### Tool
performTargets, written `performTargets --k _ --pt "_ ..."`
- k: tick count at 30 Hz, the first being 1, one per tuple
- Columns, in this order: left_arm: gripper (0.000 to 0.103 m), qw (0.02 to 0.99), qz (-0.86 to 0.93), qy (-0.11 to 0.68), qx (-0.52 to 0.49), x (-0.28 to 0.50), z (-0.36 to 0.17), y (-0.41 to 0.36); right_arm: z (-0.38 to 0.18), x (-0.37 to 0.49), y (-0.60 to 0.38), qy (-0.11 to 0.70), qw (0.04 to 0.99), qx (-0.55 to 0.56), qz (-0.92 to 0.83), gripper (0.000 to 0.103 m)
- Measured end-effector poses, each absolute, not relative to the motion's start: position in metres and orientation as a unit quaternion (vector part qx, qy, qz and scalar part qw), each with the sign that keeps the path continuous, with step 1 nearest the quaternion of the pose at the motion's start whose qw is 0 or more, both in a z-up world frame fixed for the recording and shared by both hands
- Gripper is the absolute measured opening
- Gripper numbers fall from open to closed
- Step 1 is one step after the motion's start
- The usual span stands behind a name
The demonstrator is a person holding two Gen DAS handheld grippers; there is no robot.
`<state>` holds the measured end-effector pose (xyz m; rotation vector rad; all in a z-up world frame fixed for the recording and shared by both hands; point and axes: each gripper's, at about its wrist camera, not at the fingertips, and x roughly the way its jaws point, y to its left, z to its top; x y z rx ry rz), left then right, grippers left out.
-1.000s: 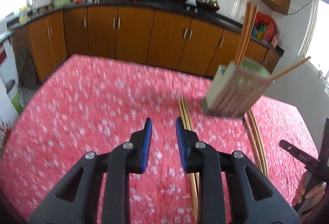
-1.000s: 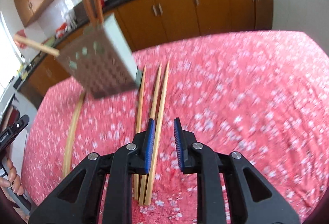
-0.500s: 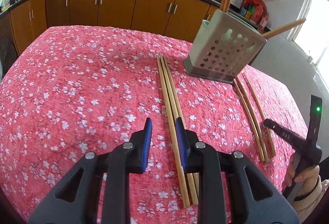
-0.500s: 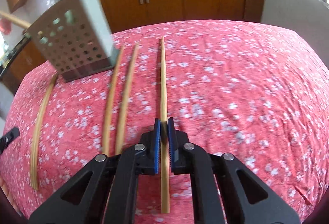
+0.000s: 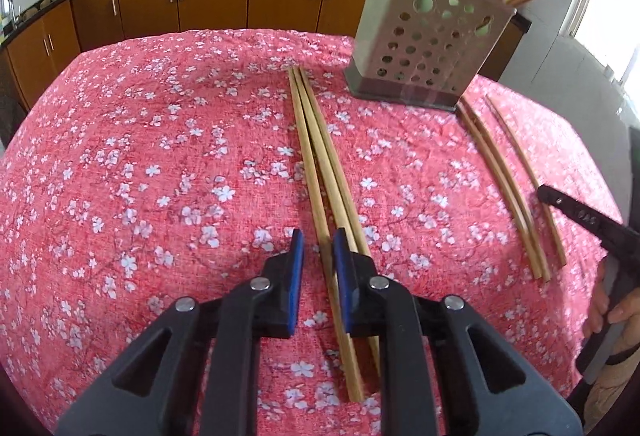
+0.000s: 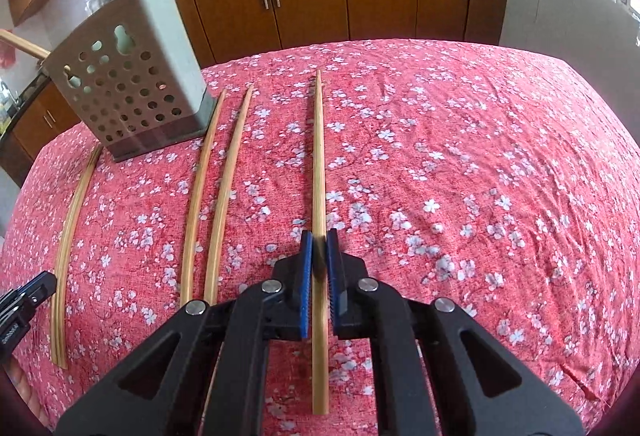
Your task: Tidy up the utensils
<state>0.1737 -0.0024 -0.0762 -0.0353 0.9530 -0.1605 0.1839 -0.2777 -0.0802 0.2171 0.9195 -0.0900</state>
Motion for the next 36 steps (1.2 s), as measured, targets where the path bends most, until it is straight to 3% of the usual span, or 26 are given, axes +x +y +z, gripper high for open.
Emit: performTargets --k 6,15,36 --pt "0.008 0.887 -0.037 0.459 0.008 0.187 -0.076 0.004 -0.082 0.179 -0.264 0.441 0.894 0.079 -0.024 0.009" --pt "0.009 0.892 0.001 0.451 -0.035 0.209 -0.077 0.060 -0.085 0.175 -0.286 0.426 0.899 0.085 -0.059 0.008" --pt "0.010 0.897 -0.005 0.439 -0.050 0.197 -0.077 0.066 -0.085 0.176 -0.287 0.427 0.898 0.091 -0.058 0.009"
